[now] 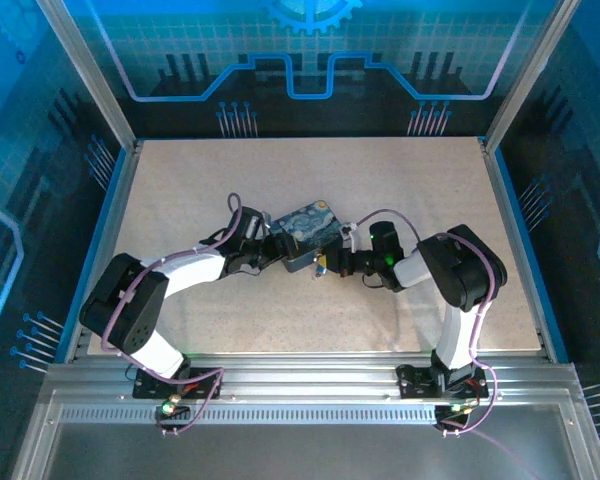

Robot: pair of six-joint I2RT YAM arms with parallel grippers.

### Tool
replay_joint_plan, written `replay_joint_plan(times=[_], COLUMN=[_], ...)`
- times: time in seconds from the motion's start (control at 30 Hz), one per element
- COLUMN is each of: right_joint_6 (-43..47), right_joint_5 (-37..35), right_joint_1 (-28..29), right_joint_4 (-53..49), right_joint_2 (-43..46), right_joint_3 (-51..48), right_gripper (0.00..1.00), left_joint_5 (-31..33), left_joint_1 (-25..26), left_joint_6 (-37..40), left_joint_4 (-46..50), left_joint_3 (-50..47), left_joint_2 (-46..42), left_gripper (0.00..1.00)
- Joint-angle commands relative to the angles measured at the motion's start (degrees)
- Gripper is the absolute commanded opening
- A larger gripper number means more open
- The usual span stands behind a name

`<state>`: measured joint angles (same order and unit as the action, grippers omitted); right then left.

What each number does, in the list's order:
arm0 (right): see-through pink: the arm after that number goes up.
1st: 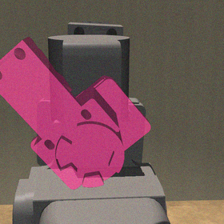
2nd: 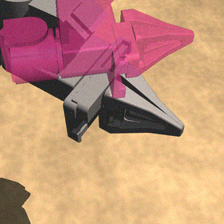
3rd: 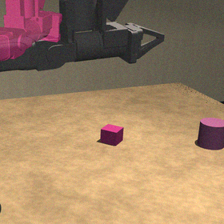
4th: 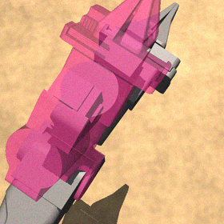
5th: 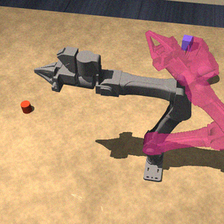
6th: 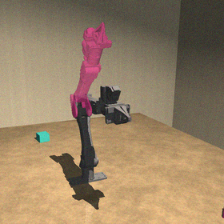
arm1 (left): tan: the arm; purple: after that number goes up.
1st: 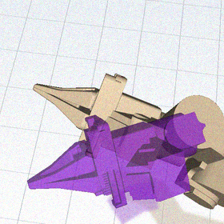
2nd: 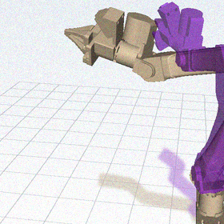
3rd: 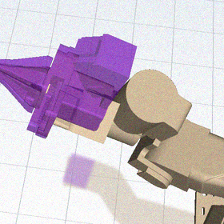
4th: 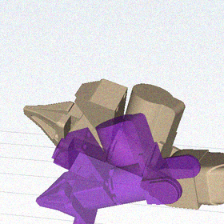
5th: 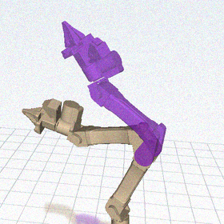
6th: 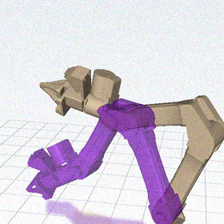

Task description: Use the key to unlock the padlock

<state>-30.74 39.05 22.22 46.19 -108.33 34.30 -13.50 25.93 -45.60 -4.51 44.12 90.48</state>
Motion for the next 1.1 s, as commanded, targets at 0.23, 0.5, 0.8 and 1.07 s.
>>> replay_joint_plan(times=[0.23,0.5,0.8,1.07], right_joint_6=[-5.1,-10.3,-14.0,-15.2], right_joint_5=[-1.2,-1.8,-5.0,-6.8], right_joint_1=[-1.7,-1.7,-1.7,-1.7], right_joint_4=[4.3,7.1,7.6,7.6], right_joint_2=[2.3,2.4,3.1,3.5], right_joint_3=[-1.9,-2.2,-2.8,-2.5], right_gripper=[0.04,0.04,0.04,0.03], left_joint_5=[1.6,1.6,1.7,1.5], left_joint_1=[2.4,3.0,3.1,3.0], left_joint_6=[-1.5,-2.0,-2.1,-2.2], left_joint_4=[5.2,4.8,4.5,4.2], left_joint_3=[-3.6,-4.0,-4.4,-4.6], left_joint_2=[-0.3,0.0,0.0,0.2], left_gripper=[0.59,0.59,0.6,0.61])
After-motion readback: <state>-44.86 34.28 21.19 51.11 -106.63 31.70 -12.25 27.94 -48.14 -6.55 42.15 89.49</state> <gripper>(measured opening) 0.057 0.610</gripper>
